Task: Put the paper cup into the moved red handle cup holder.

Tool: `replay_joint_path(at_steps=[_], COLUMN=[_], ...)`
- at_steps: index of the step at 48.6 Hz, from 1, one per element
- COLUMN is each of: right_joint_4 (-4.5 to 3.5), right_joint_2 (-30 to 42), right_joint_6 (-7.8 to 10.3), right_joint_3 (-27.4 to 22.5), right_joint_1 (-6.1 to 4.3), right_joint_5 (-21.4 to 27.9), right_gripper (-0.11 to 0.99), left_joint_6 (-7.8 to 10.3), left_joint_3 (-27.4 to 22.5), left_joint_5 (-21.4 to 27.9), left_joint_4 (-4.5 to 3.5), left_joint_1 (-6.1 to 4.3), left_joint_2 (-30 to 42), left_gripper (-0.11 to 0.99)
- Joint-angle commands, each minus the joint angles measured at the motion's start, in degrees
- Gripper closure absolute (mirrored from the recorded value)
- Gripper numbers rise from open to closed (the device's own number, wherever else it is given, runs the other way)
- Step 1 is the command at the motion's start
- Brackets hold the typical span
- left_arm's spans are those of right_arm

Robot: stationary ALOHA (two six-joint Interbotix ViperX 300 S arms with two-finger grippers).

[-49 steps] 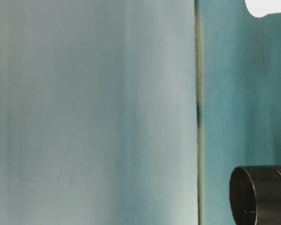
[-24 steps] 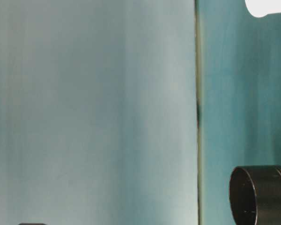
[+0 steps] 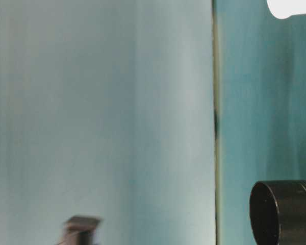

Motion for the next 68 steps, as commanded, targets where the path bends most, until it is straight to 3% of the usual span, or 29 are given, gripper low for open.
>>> replay_joint_path(at_steps=[1,17,30,53,59,68], right_joint_4=[0.18,0.18,0.18,0.18,0.18,0.18], right_joint_2=[0.26,0.26,0.26,0.26,0.26,0.26], right_joint_6=[0.44,0.44,0.44,0.44,0.44,0.44], right_joint_3=[-1.14,-1.14,-0.97,-0.97,-0.97,-0.97], right_joint_1=[-0.18,-0.18,-0.18,-0.18,-0.26,-0.18], right_joint_5=[-0.26,-0.26,-0.26,-0.26,-0.26,-0.26], right_gripper=[0.98,0.98,0.98,0.98,0.98,0.98], left_joint_6=[0.26,1.76,1.76,1.32,1.58,1.67], left_joint_3=[-0.7,-0.44,-0.88,-1.41,-1.32,-1.41], left_joint_5=[-0.88,-1.49,-1.49,-1.58,-1.49,0.0], left_joint_4=[0.18,0.26,0.18,0.18,0.18,0.18], left_joint_1=[-0.09,0.26,0.79,0.79,0.79,0.79], left_joint_2=[2.2,4.22,4.57,4.83,4.83,4.83], left_gripper=[-0.11,-0.11,-0.11,-0.07,0.1,0.59])
